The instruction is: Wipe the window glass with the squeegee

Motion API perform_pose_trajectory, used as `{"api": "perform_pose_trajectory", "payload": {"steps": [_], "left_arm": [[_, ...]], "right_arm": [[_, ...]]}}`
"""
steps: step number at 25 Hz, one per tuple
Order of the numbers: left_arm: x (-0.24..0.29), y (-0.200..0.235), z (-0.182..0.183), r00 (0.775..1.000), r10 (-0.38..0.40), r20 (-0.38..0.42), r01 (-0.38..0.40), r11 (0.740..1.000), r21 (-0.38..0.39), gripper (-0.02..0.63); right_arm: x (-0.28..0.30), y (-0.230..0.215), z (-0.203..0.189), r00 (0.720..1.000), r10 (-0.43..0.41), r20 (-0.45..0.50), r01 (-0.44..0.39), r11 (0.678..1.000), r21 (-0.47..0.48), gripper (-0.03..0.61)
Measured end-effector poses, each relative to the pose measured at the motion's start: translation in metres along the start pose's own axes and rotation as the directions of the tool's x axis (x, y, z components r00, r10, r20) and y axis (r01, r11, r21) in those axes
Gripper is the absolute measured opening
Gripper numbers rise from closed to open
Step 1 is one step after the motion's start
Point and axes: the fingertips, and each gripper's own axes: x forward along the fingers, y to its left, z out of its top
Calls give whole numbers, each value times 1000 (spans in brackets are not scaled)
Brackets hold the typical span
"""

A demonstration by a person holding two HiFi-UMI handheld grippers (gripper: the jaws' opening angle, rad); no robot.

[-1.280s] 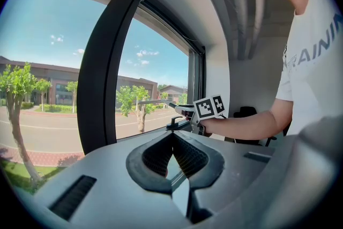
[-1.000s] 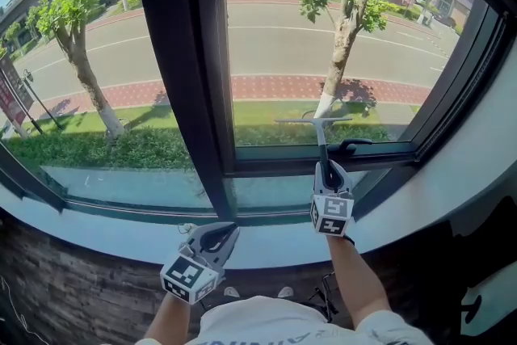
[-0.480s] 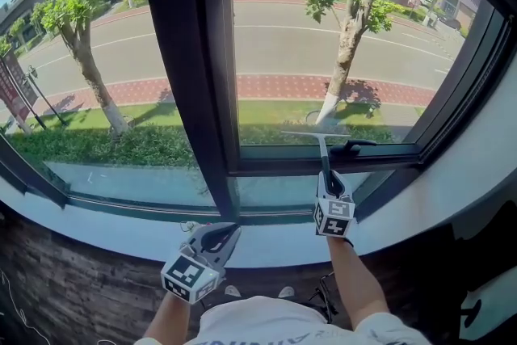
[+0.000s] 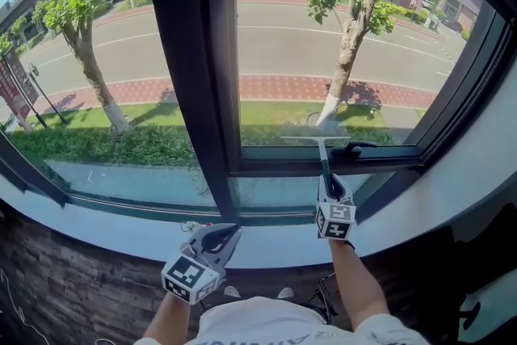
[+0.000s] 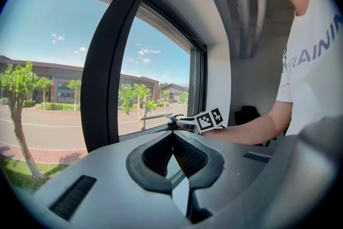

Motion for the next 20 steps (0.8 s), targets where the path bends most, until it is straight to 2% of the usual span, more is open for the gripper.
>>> {"api": "perform_pose_trajectory", "payload": {"steps": [11,20], "left_arm": [[-13,8,-9,1000,10,10,-10,1000,-18,17],[-38,28,-19,1000,-16,21,17,999,-41,17]], "right_arm": [[-62,19,45,991,57,120,-55,998,-25,100],[-103,33,51,991,-12,130,8,999,34,100]]}}
